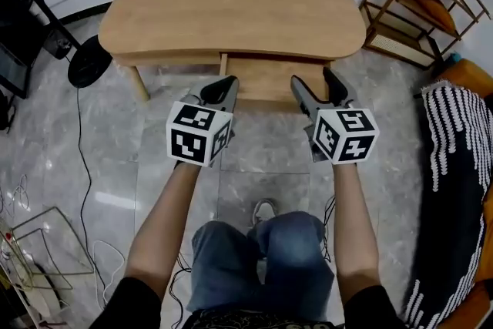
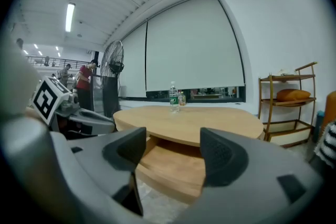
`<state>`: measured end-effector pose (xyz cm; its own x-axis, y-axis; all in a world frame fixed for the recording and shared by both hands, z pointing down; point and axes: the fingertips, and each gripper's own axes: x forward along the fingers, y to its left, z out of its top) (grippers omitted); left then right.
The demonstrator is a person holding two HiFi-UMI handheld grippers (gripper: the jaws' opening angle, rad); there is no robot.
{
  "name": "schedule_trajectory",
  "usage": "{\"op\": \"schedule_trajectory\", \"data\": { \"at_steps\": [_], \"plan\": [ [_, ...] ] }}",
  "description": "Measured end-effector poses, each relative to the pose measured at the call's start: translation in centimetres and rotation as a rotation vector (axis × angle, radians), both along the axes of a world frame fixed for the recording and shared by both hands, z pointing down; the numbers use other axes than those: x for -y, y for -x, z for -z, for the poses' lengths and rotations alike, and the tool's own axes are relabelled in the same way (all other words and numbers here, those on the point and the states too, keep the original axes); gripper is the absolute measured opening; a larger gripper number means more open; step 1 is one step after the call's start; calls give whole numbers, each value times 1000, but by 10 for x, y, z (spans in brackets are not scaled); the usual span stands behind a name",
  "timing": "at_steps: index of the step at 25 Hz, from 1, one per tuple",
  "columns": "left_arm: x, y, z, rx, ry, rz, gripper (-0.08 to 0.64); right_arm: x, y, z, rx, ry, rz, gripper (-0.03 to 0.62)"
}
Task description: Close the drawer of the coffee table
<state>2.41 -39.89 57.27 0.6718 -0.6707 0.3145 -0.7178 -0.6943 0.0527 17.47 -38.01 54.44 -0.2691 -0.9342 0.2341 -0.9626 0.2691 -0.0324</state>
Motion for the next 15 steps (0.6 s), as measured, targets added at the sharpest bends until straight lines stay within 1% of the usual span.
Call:
{"op": "schedule_trajectory", "data": {
  "at_steps": [4, 9, 12, 15],
  "plan": [
    [0, -7, -31, -14, -19, -25, 2, -5, -3, -37, 0, 6, -15, 308],
    [-6, -9, -55, -52, -43, -29, 2, -19, -3, -71, 36, 3, -34, 310],
    [-18, -12, -68, -43, -52, -46, 2, -28, -5, -91, 60, -1, -52, 310],
    [-28, -8, -79, -32, -61, -48, 2, -34, 3, -110, 91, -10, -48, 313]
  ]
}}
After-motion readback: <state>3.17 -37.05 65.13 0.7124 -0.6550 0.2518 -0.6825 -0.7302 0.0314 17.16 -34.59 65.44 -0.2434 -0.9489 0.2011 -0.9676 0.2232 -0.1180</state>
